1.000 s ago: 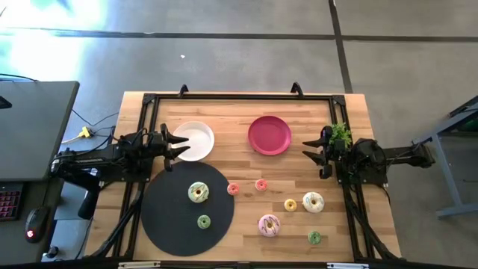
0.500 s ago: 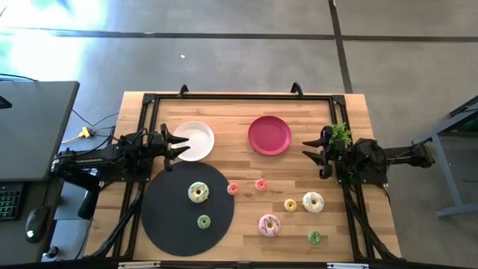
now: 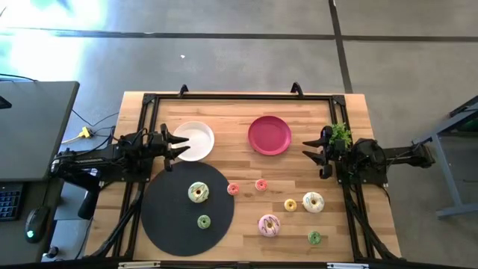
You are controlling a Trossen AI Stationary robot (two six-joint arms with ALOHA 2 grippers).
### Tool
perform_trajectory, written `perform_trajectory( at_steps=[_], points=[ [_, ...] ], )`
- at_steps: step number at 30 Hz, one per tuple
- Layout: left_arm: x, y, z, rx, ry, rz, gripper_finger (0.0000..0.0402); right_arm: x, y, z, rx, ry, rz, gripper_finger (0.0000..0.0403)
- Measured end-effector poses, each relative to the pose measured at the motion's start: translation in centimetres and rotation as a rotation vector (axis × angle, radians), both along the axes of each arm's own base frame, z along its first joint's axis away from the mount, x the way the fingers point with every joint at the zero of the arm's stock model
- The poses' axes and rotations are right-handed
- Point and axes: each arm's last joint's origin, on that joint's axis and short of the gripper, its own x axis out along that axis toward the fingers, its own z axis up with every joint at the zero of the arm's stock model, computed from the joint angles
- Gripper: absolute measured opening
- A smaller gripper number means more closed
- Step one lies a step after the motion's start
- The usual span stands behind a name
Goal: Pick & Place donuts
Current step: Put the right small pink donut on the pink plate
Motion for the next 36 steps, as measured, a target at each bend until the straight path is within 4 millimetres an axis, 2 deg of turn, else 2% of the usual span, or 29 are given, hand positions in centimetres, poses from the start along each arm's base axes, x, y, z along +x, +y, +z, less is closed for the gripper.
perform_trajectory(
  at_steps=[16,28,31,36],
  points=[
    [0.0,0.0,-0.2,-0.002,0.022,0.000,0.0142,0.0,0.0,0.0,-0.003,-0.003,0.007,0.0146],
    [0.0,0.0,-0.1,-0.023,0.011,0.010,0.0142,-0.1,0.0,0.4,0.003,-0.046,0.000,0.0173],
    [0.0,0.1,0.3,-0.048,-0.049,0.028,0.0142,-0.2,-0.1,0.7,0.009,-0.074,-0.018,0.0185],
    [-0.4,0.1,2.7,-0.020,-0.290,0.031,0.0142,0.0,0.0,1.3,0.007,-0.080,-0.012,0.0201]
  ],
)
